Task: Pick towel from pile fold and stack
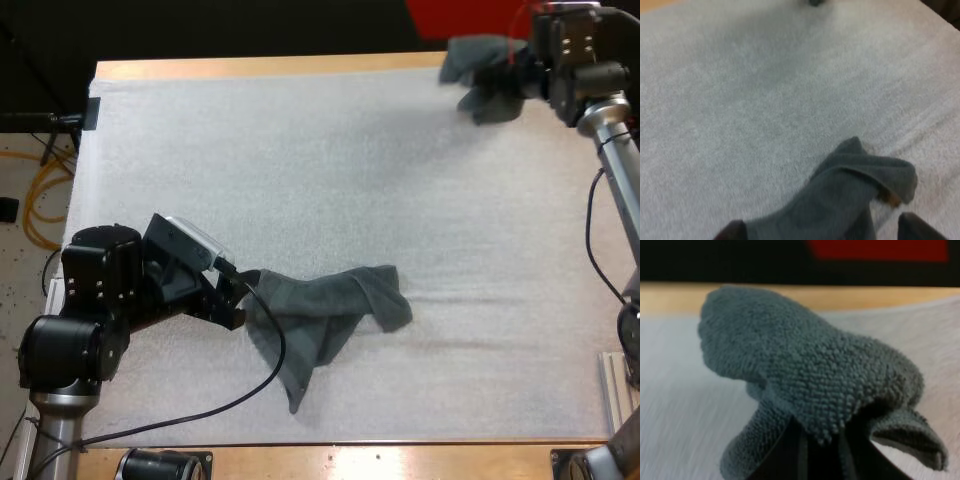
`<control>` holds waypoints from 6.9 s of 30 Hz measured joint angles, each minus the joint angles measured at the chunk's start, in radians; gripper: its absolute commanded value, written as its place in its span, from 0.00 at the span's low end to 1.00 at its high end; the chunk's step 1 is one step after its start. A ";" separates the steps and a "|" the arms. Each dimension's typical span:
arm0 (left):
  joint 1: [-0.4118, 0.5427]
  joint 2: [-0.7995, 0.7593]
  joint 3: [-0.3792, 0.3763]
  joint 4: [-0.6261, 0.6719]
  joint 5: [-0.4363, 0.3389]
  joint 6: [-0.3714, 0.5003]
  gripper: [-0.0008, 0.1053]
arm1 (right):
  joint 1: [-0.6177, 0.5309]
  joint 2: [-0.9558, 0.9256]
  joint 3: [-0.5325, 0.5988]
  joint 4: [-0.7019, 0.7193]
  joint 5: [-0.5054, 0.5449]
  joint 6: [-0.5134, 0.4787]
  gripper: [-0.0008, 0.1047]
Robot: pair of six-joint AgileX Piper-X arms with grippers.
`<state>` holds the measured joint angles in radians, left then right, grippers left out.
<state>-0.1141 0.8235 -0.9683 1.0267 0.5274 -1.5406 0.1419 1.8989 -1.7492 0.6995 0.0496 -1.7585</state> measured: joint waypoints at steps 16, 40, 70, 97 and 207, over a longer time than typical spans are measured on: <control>0.000 0.000 0.000 -0.030 0.000 0.000 0.57 | -0.078 0.059 0.000 -0.033 -0.019 0.068 0.71; 0.000 0.000 0.000 0.047 0.000 -0.005 0.57 | 0.209 -0.246 0.122 0.385 -0.155 -0.052 0.69; 0.000 0.000 0.000 0.093 -0.089 -0.005 0.57 | 0.610 -0.270 0.702 0.172 -0.162 -0.015 0.61; 0.000 0.000 0.000 0.093 -0.089 -0.005 0.57 | 0.609 -0.258 0.741 0.039 -0.150 -0.018 0.01; 0.000 0.328 0.001 -0.542 -0.043 -0.045 0.57 | 0.019 0.152 0.323 -0.099 -0.417 0.180 0.68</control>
<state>-0.1141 1.1510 -0.9672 0.4846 0.4841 -1.5860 0.1612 2.0510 -1.4265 0.6001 -0.3678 -1.5784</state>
